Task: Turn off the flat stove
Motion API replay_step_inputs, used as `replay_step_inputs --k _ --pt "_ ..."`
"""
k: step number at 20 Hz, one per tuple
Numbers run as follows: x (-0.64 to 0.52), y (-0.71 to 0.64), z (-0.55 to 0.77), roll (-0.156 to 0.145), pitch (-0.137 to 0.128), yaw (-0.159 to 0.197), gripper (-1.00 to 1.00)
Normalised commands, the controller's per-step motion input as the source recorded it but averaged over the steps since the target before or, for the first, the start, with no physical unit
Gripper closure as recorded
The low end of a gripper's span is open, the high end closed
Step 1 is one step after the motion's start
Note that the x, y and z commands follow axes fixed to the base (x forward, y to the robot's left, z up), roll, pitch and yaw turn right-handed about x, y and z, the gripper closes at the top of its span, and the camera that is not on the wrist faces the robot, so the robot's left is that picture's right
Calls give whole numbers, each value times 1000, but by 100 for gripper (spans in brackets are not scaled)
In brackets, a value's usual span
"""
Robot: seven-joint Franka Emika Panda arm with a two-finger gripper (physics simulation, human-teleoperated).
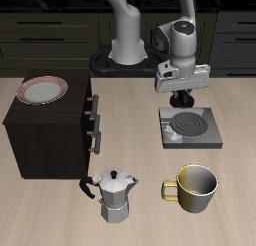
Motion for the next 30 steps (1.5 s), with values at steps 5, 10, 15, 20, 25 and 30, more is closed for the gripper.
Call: replay_step_inputs --k 5,10,15,20,25,30 --pt "105 94 54 -6 17 -86 100" --pt "91 107 59 6 5 -52 100" --pt "91 97 100 23 17 -88 100" --pt "73 62 47 10 5 -56 100" --pt "46 73 -13 22 8 -52 100" --pt "76 57 -18 16 19 -83 100"
